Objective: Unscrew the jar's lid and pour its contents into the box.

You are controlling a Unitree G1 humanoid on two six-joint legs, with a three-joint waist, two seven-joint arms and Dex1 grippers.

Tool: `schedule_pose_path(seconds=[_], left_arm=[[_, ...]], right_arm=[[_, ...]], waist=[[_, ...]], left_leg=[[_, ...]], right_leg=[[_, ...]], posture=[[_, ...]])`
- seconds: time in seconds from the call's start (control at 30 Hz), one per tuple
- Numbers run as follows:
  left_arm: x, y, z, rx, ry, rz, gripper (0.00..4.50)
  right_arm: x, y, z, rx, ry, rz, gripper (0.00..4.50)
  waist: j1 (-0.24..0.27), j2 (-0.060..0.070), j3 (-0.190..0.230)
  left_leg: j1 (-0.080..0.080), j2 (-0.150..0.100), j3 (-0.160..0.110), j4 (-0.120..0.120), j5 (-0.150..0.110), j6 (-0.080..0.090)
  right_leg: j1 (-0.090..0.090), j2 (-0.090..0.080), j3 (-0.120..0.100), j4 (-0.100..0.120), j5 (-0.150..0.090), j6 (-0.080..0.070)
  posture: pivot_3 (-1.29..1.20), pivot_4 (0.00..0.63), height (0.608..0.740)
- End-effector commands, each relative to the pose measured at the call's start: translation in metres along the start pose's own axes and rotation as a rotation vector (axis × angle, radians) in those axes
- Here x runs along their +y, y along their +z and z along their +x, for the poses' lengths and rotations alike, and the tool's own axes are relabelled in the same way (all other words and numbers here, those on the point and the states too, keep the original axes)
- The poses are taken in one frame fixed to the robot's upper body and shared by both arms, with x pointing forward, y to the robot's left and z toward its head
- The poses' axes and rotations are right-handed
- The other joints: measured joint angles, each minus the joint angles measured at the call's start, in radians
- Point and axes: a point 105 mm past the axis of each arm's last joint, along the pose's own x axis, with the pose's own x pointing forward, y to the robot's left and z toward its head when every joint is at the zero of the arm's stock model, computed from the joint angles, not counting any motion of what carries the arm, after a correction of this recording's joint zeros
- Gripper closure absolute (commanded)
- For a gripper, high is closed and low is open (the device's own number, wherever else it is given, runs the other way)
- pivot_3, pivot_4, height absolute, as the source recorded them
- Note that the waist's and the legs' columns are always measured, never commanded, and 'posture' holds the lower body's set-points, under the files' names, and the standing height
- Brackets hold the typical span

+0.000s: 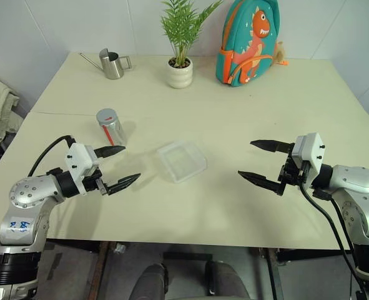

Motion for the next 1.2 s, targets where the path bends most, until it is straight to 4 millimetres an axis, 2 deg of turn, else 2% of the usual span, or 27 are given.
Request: schedule_pose_path(seconds=[0.03,0.13,0.3,0.4,0.5,0.6,0.73,0.8,0.97,1.2], left_arm=[[0.004,0.003,-0.011,-0.008,0.085,0.034,0.04],[0.003,-0.006,-0.02,0.005,0.17,0.007,0.04],[0.012,-0.022,-0.028,0.034,0.437,-0.04,0.04],[0.028,-0.025,-0.03,0.042,0.647,-0.051,0.04],[0.043,-0.017,-0.014,0.002,0.787,-0.094,0.04],[0.057,-0.018,-0.008,-0.032,0.874,-0.144,0.04],[0.076,-0.013,0.012,-0.069,0.868,-0.139,0.04],[0.081,-0.013,0.014,-0.068,0.859,-0.133,0.04],[0.09,-0.011,0.04,-0.089,0.784,-0.141,0.04],[0.102,-0.012,0.05,-0.088,0.768,-0.118,0.04]], right_arm=[[0.0,0.011,0.008,-0.047,0.033,-0.022,0.0],[0.002,0.013,0.016,-0.063,0.071,-0.018,0.0],[0.008,0.027,0.041,-0.141,0.154,0.0,0.0],[0.016,0.038,0.057,-0.176,0.215,0.017,0.0],[0.019,0.053,0.073,-0.216,0.263,0.017,0.0],[0.026,0.065,0.09,-0.253,0.29,0.007,0.0],[0.029,0.074,0.108,-0.303,0.288,0.006,0.0],[0.031,0.077,0.114,-0.317,0.281,0.003,0.0],[0.025,0.087,0.115,-0.36,0.238,-0.008,0.0],[0.034,0.09,0.118,-0.376,0.254,-0.008,0.0]], waist=[[0.0,0.0,0.0],[0.001,0.0,0.0],[0.002,0.0,0.0],[0.005,0.0,0.0],[0.012,0.0,0.0],[0.019,-0.001,-0.001],[0.022,-0.001,-0.001],[0.022,-0.001,-0.001],[0.022,-0.001,-0.001],[0.015,-0.001,-0.001]], left_leg=[[0.0,0.0,0.0,0.0,0.0,0.0],[0.0,0.0,0.0,0.0,0.0,0.0],[0.0,0.0,0.0,0.0,-0.001,0.0],[0.0,0.0,0.0,0.0,-0.001,0.0],[0.0,0.0,0.0,0.001,-0.001,0.0],[-0.001,-0.002,0.0,0.003,0.0,0.0],[-0.001,-0.001,0.0,0.002,0.001,-0.002],[-0.002,-0.001,0.001,0.002,0.003,-0.006],[-0.003,-0.001,0.002,0.002,0.003,-0.007],[-0.003,-0.001,0.002,0.001,0.003,-0.008]], right_leg=[[0.0,0.0,0.0,0.0,0.0,0.0],[0.0,0.0,0.002,0.0,0.0,0.0],[0.0,-0.001,0.004,-0.001,0.0,0.0],[0.0,0.0,0.004,0.0,0.0,0.0],[0.0,0.002,0.0,0.001,0.001,0.001],[-0.001,0.004,0.0,0.002,0.002,0.002],[-0.001,0.006,0.0,0.001,0.002,0.002],[-0.002,0.007,0.0,0.001,0.002,0.002],[-0.004,0.007,0.001,0.004,0.002,0.002],[-0.005,0.009,0.001,0.004,0.002,0.002]], posture=[[0.0,0.15,0.74],[0.0,0.15,0.74],[0.0,0.15,0.74],[0.0,0.15,0.74],[0.0,0.15,0.74],[0.0,0.15,0.74],[0.0,0.15,0.74],[0.0,0.15,0.74],[0.0,0.15,0.74],[0.0,0.15,0.74]])
